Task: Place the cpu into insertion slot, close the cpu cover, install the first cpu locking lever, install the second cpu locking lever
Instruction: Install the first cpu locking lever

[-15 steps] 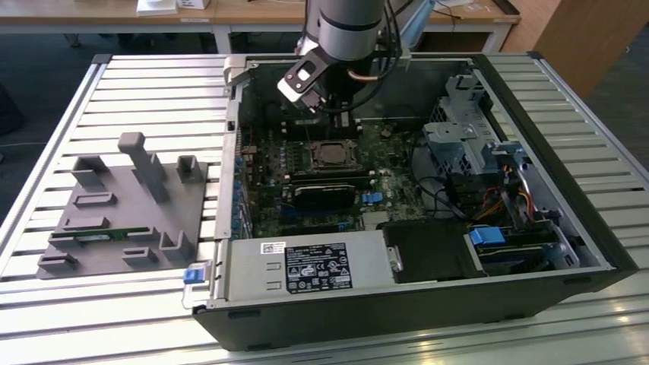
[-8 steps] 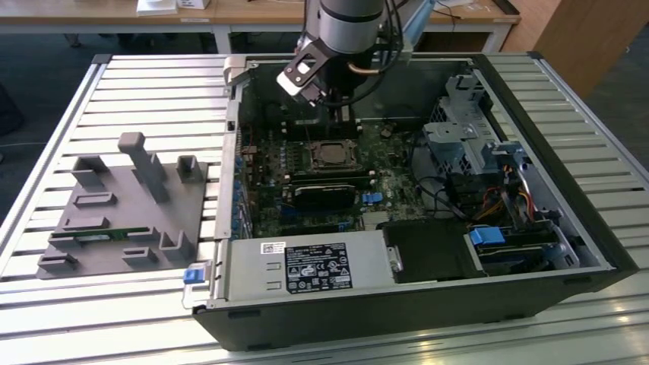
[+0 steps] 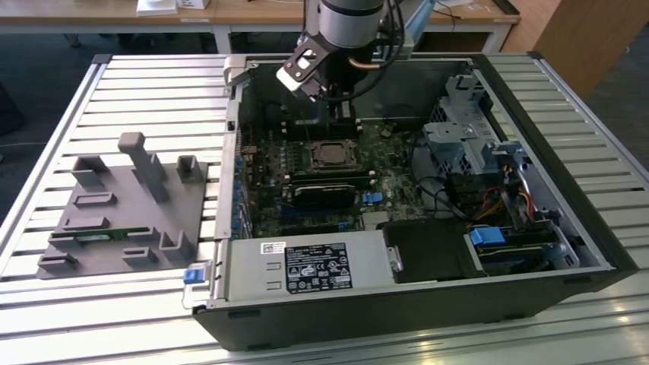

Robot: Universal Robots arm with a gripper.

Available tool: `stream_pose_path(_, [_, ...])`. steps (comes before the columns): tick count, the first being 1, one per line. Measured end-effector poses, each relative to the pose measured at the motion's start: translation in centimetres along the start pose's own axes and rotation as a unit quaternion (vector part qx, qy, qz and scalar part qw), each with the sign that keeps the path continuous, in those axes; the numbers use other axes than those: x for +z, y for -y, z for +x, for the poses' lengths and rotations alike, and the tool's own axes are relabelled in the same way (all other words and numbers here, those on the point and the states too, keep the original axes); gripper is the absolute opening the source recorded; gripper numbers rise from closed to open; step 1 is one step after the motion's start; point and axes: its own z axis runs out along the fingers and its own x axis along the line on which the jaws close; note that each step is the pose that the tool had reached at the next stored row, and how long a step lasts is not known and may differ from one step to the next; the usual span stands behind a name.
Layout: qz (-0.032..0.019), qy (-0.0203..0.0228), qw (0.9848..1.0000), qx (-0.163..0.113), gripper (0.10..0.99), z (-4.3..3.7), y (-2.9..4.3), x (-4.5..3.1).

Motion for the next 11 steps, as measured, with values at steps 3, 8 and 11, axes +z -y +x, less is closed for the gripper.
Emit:
stream_pose_path(3, [0.0021, 0.0002, 0.9997, -0.026, 0.106, 0.0, 0.0, 0.0])
stream_pose_path(8, [0.0056, 0.0022, 0.9976, -0.069, 0.106, 0.0, 0.0, 0.04])
stream_pose_path(11, [0.0077, 0.0034, 0.9955, -0.095, 0.106, 0.0, 0.0, 0.06])
